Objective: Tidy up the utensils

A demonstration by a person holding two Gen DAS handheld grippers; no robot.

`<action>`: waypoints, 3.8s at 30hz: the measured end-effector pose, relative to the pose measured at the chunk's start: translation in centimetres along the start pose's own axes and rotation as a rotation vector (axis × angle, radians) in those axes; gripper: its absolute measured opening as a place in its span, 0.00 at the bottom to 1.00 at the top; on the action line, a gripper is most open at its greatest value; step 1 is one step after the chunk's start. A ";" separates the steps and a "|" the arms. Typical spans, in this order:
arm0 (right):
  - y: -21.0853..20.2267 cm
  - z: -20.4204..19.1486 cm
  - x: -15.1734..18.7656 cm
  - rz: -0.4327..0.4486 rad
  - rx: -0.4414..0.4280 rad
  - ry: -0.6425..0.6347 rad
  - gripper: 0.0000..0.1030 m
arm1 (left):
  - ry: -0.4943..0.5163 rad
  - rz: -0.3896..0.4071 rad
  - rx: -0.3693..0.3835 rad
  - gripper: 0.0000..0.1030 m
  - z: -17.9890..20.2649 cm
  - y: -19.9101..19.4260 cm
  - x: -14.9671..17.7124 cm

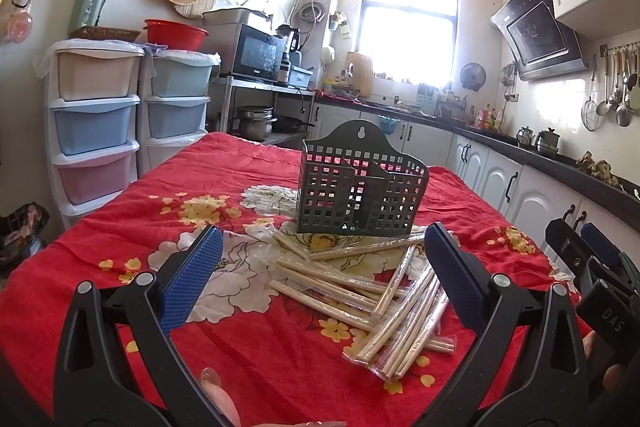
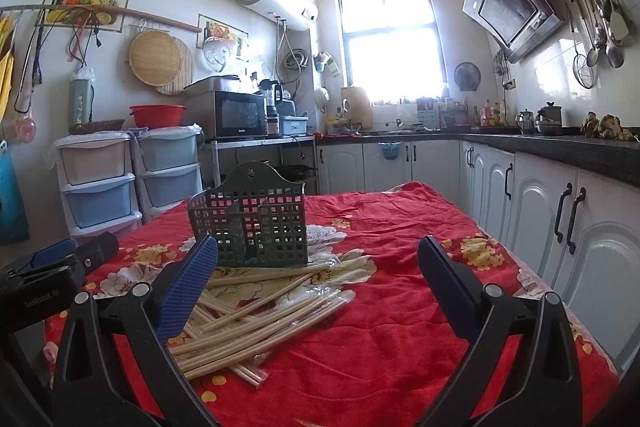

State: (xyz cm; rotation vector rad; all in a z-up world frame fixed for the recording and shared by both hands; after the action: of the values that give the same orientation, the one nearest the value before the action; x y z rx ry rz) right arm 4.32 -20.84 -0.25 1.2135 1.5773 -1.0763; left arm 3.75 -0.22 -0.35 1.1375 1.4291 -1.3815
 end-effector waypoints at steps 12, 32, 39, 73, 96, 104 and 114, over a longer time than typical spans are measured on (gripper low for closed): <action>0.7 -1.7 0.3 -0.071 -0.078 -0.044 0.94 | -0.070 -0.039 -0.023 0.90 -2.6 0.8 0.6; 5.4 -3.8 -2.3 -0.204 -0.157 -0.044 0.94 | -0.139 -0.177 0.037 0.90 -6.1 4.2 -0.1; 7.7 -3.2 -3.5 -0.224 -0.137 -0.038 0.94 | -0.146 -0.279 0.091 0.90 -5.7 6.8 0.4; 21.8 1.8 2.1 -0.666 0.026 0.063 0.94 | -0.113 -0.517 0.233 0.27 -6.0 15.2 3.7; 25.9 5.1 4.5 -0.784 -0.014 0.191 0.23 | -0.157 -0.550 0.263 0.09 -6.6 15.8 4.8; 24.7 5.2 3.3 -0.749 -0.044 0.211 0.04 | -0.196 -0.540 0.313 0.01 -6.8 15.2 4.5; 21.3 3.4 0.2 -0.671 -0.144 0.208 0.02 | -0.283 -0.470 0.398 0.00 -7.3 13.5 2.7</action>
State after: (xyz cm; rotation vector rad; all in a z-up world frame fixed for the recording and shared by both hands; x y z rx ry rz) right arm 25.48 -20.66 -4.12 0.7197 2.2691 -1.2373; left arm 16.32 7.10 -5.97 0.8161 1.2929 -2.1393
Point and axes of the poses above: each gripper's, at about its wrist camera, not at the fingertips, and y roughly the way its jaws point, z to its right, x to its underside, the point moved 4 cm from there along y, roughly the way its jaws point, and after that the axes turned 12 degrees about y, right-handed, at the moved point
